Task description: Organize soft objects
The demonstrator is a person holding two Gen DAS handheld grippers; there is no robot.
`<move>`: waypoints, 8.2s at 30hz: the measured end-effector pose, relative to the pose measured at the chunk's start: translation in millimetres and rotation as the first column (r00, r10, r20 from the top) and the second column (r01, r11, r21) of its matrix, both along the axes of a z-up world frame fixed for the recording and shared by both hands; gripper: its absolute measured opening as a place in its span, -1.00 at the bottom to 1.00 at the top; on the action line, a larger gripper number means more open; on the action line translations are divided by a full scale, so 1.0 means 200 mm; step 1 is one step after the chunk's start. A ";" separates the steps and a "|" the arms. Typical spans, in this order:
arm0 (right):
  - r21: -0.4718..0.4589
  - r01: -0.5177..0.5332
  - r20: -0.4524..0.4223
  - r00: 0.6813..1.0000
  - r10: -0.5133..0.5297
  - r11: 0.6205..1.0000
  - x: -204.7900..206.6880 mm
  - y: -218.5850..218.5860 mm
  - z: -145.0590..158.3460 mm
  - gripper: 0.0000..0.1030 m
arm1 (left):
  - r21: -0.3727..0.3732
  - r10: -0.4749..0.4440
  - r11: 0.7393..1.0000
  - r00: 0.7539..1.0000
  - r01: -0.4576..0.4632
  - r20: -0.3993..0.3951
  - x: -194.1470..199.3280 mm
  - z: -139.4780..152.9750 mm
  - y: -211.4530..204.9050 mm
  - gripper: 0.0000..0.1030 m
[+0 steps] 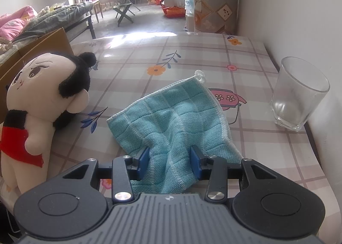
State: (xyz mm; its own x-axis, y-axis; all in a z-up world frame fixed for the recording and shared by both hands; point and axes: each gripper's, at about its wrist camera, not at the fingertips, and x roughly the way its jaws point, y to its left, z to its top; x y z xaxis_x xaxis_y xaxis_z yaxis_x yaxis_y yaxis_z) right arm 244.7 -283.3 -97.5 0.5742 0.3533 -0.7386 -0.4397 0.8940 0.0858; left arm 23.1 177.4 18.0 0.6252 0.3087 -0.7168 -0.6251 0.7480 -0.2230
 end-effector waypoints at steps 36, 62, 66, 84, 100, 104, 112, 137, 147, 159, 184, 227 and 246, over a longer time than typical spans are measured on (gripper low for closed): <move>0.039 0.052 0.185 0.981 -0.058 0.998 -0.16 0.05 0.48 -0.94 | 0.148 -0.084 0.987 0.978 0.056 0.191 -0.11 -0.02 -0.06 -0.11; -0.174 -0.220 -0.191 0.964 0.186 0.960 0.10 0.18 -0.01 1.00 | 0.132 -0.098 0.988 0.980 0.075 0.174 -0.08 -0.06 -0.08 0.02; -0.159 -0.202 -0.181 0.968 0.172 0.966 0.08 0.17 0.00 0.82 | 0.118 -0.091 0.991 0.981 0.071 0.174 -0.10 -0.07 -0.08 0.02; 0.088 0.042 -0.033 0.999 -0.039 0.995 -0.06 -0.02 0.22 -0.69 | 0.107 -0.065 0.993 0.978 0.044 0.198 -0.18 -0.06 -0.05 0.02; 0.347 -0.555 0.302 0.830 0.470 0.756 -0.37 0.85 1.00 -0.69 | 0.147 -0.003 0.988 0.967 -0.036 0.255 -0.34 -0.01 0.06 0.02; 0.225 -0.677 0.270 0.734 0.623 0.701 -0.37 1.27 0.92 -0.69 | 0.157 0.022 0.985 0.964 -0.065 0.264 -0.37 -0.02 0.12 0.02; -0.392 -0.807 0.161 0.412 0.897 0.441 -0.63 1.81 0.55 -0.69 | 0.129 0.064 0.986 0.960 -0.102 0.272 -0.42 -0.05 0.21 0.02; -0.365 -0.914 -0.508 0.355 0.785 0.178 -0.56 2.06 0.06 -0.38 | 0.098 0.052 0.992 0.961 -0.082 0.272 -0.41 -0.07 0.23 0.14; -0.088 -0.871 -0.350 0.481 0.804 0.483 -0.38 1.92 0.42 0.28 | 0.109 0.025 0.993 0.970 -0.053 0.240 -0.37 -0.04 0.19 0.62; -0.001 -0.737 -0.557 0.562 0.612 0.676 -0.29 2.02 0.07 0.31 | 0.201 0.016 0.979 0.991 -0.043 0.132 -0.25 0.02 0.05 1.00; 0.267 -0.574 0.091 0.814 0.573 0.774 -0.45 1.10 0.61 1.00 | 0.316 -0.018 0.948 1.000 0.017 -0.001 -0.16 0.09 -0.21 1.00; 0.142 0.148 0.300 0.936 -0.185 0.979 -1.16 0.38 0.48 1.00 | 0.340 -0.390 0.855 0.918 0.391 -0.073 -0.26 -0.04 -0.80 1.00; 0.116 0.169 0.230 0.954 -0.192 0.979 -1.15 0.47 0.50 1.00 | 0.237 -0.366 0.888 0.918 0.393 -0.151 -0.27 -0.10 -0.76 1.00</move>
